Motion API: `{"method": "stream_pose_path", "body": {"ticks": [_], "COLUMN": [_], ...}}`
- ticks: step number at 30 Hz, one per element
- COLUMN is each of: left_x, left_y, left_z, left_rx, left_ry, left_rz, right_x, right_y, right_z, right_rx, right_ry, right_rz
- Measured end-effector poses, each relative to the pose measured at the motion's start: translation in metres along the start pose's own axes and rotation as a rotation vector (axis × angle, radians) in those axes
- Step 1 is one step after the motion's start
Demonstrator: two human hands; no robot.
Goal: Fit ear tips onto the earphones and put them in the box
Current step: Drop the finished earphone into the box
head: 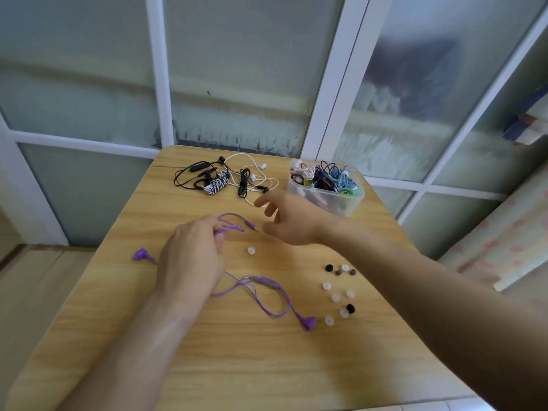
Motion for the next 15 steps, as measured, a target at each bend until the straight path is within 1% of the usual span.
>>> {"method": "stream_pose_path", "body": {"ticks": [2,6,8,11,13,15], "left_x": [-0.005,-0.019,-0.024,-0.023,-0.019,-0.015], "left_y": [0.000,-0.003,-0.006,-0.007,-0.006,-0.006], "left_z": [-0.001,-0.001,-0.003,-0.012,-0.020,-0.022], "left_rx": [0.000,-0.007,-0.021,-0.084,-0.202,-0.373], "left_ry": [0.011,-0.014,-0.014,-0.069,-0.218,-0.523], "left_rz": [0.018,0.057,0.054,0.048,0.010,-0.024], "right_x": [0.011,0.016,0.019,0.026,0.032,0.035], "right_y": [0.001,-0.008,-0.023,-0.041,-0.048,-0.052], "right_z": [-0.004,-0.023,-0.032,-0.034,-0.035,-0.039], "right_rx": [0.043,-0.006,-0.010,0.004,-0.003,-0.046], "right_ry": [0.030,0.131,0.169,0.018,-0.031,0.013], "right_rz": [-0.049,-0.015,-0.073,-0.191,-0.227,-0.195]}}
Point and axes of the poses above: each hand's wrist, its own y-axis towards the middle knuckle, its own x-axis out of the palm, z = x × y, the point moved 6 cm from there along y, towards the middle knuckle, and after that the axes turned 5 degrees about x, right-handed, at the moved point
